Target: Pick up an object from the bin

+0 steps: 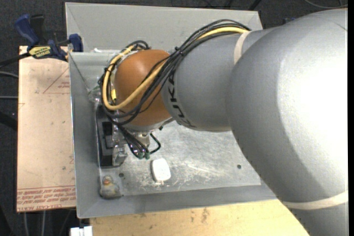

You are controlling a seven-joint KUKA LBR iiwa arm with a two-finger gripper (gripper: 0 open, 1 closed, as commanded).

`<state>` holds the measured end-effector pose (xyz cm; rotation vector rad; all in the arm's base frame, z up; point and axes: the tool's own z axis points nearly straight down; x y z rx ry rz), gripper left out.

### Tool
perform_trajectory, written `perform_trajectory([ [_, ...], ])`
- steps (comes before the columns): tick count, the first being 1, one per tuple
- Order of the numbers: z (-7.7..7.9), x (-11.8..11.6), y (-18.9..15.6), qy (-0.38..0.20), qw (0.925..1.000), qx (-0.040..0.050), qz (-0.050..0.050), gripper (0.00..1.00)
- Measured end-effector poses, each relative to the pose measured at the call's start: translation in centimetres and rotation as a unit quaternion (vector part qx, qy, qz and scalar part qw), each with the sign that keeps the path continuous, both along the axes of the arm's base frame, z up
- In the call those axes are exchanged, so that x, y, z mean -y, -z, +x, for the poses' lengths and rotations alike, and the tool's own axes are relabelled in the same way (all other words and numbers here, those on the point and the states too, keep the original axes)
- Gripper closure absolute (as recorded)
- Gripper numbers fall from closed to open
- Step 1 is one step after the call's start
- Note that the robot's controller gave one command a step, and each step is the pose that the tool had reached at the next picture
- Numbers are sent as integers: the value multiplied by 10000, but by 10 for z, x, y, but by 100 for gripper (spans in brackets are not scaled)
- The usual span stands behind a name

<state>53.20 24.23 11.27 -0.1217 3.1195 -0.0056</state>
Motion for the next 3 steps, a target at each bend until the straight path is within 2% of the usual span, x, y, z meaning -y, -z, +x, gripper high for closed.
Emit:
perform_trajectory([
  [3,0,0,0,1,10000,-1,2,100],
])
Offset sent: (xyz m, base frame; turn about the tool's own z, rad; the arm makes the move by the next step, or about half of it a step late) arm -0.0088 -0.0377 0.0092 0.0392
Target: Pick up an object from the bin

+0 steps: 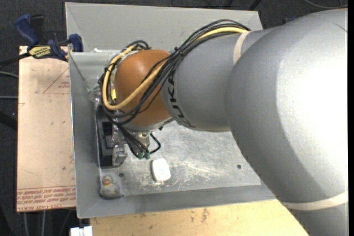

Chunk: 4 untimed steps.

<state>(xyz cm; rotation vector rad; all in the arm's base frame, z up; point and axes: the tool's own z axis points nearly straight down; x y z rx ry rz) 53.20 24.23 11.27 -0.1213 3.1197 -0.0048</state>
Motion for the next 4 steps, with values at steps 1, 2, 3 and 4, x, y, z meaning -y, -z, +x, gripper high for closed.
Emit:
perform_trajectory([
  [1,0,0,0,0,10000,0,0,100],
  [2,0,0,0,0,10000,0,1,100],
  [3,-12,-3,28,-7,10000,-34,41,0],
  [4,-10,-3,27,3,10000,-2,57,100],
])
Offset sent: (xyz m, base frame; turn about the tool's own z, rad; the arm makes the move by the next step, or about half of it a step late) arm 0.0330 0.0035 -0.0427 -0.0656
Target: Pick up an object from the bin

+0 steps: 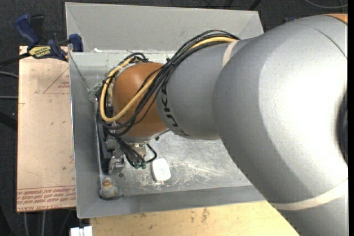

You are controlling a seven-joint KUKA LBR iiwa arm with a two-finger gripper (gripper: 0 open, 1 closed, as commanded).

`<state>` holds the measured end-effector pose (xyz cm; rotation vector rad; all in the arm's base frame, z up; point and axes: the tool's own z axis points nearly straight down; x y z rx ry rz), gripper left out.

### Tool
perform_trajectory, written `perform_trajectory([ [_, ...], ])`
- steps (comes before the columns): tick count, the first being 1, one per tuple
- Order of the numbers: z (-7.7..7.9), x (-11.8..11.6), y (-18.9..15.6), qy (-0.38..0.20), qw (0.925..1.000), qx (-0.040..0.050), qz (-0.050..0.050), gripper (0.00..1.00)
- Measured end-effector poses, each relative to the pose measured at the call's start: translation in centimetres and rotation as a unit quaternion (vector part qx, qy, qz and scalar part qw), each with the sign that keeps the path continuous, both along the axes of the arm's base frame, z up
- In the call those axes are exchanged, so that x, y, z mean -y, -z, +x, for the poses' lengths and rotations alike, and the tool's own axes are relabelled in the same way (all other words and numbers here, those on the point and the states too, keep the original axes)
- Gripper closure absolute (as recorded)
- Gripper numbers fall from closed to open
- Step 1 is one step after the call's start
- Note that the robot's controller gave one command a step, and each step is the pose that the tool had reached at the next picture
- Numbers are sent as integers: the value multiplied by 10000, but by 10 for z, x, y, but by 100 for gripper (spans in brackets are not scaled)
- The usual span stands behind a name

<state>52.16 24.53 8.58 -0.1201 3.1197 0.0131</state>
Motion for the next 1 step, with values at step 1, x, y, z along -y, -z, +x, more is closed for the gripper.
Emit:
perform_trajectory([
  [1,0,0,0,0,10000,-1,0,100],
])
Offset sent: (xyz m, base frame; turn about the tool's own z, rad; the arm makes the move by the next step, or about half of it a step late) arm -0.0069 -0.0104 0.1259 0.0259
